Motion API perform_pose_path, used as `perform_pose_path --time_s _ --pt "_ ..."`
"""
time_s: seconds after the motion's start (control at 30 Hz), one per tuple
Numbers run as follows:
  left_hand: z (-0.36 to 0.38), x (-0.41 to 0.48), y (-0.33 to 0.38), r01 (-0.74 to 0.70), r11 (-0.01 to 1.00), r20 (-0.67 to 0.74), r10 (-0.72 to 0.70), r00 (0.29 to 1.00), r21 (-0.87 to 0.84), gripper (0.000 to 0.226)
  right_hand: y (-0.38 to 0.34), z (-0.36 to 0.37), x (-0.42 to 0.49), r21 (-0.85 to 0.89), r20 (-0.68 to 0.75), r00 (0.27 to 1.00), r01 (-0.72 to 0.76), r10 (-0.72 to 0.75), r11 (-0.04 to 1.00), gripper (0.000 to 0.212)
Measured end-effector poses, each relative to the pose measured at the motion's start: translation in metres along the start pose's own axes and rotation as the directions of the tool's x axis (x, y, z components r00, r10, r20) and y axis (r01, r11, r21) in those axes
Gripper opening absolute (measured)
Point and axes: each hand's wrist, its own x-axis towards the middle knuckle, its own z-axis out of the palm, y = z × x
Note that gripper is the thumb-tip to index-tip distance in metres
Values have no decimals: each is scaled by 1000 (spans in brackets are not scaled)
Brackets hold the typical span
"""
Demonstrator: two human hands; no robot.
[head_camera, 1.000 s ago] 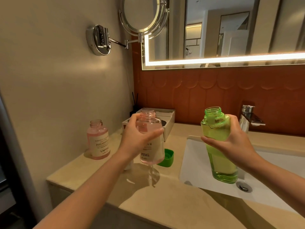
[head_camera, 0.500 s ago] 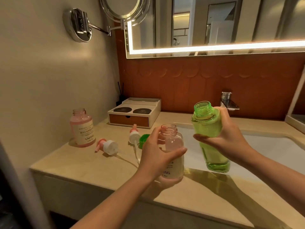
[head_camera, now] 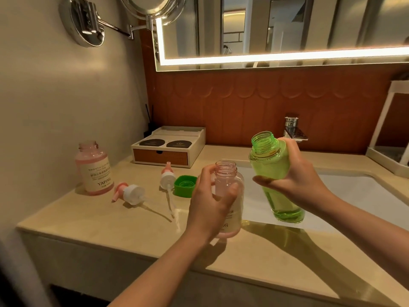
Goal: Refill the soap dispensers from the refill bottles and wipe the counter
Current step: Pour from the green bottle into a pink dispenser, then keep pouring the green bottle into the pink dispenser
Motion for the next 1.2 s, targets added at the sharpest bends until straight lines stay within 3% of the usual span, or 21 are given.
perform_pose_path --time_s 0.13,0.43,0.73,0.93,1.2 --pt "2 6 0 19 1000 97 -18 995 -4 50 5 -2 1 -63 23 1000 3 -1 998 87" --pt "19 7 -9 23 968 22 -18 1000 -251 64 11 -8 5 -273 84 994 85 -65 958 87" --pt "24 4 -12 -32 965 -15 29 999 -261 72 17 -18 13 -379 142 984 156 -110 912 85" --pt "25 5 -13 -57 972 -11 56 998 -228 61 11 -22 19 -495 184 972 222 -148 840 89" --pt "26 6 -13 -49 970 -8 48 999 -238 64 -1 -29 26 -606 229 964 249 -135 755 92"
